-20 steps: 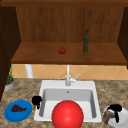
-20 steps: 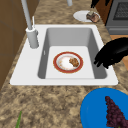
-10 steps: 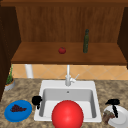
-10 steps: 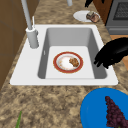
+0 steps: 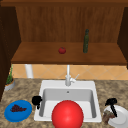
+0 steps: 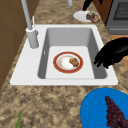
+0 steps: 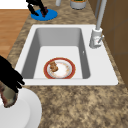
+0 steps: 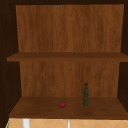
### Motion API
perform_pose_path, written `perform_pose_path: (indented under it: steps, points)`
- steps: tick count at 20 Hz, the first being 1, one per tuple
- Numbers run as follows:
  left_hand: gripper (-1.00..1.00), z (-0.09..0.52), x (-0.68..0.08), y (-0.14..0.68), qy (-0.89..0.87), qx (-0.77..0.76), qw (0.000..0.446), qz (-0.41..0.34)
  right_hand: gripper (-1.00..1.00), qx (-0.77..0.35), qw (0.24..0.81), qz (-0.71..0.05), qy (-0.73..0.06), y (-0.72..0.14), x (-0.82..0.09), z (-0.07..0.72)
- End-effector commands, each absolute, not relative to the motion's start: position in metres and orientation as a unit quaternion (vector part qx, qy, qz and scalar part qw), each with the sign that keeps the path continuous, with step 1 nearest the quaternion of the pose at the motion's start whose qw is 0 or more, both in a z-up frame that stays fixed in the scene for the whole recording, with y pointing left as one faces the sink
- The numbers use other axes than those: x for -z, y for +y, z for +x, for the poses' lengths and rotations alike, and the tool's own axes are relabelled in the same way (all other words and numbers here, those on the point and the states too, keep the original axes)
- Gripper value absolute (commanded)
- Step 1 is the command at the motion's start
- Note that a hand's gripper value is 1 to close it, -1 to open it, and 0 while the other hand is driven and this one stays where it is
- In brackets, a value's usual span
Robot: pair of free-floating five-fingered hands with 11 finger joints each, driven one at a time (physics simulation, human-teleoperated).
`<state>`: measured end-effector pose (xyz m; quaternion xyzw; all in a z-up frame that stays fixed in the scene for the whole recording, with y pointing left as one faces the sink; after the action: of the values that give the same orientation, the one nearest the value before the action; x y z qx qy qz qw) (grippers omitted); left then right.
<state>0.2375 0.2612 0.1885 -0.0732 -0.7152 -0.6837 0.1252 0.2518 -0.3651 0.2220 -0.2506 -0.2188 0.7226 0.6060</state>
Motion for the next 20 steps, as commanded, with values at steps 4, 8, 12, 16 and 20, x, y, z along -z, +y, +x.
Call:
perform_pose_path:
  steps: [4,8,12,16,20]
  points:
    - [0.00,0.237,-0.189,0.261,-0.715,0.684,0.125,-0.073,-1.00,-0.748,0.579,-0.273,-0.174,-0.342,-0.213,0.225]
    - [0.00,0.237,-0.189,0.261,-0.715,0.684,0.125,-0.073,-1.00,-0.743,0.579,-0.283,-0.181,-0.337,-0.216,0.202]
    - [0.00,0.237,-0.189,0.261,-0.715,0.684,0.125,-0.073,-1.00,-0.744,0.584,-0.265,-0.188,-0.338,-0.213,0.205]
    - [0.00,0.237,-0.189,0.261,-0.715,0.684,0.125,-0.073,-1.00,-0.745,0.587,-0.251,-0.194,-0.340,-0.212,0.199]
    - [0.00,0.237,-0.189,0.261,-0.715,0.684,0.125,-0.073,-1.00,-0.745,0.585,-0.257,-0.193,-0.338,-0.218,0.197]
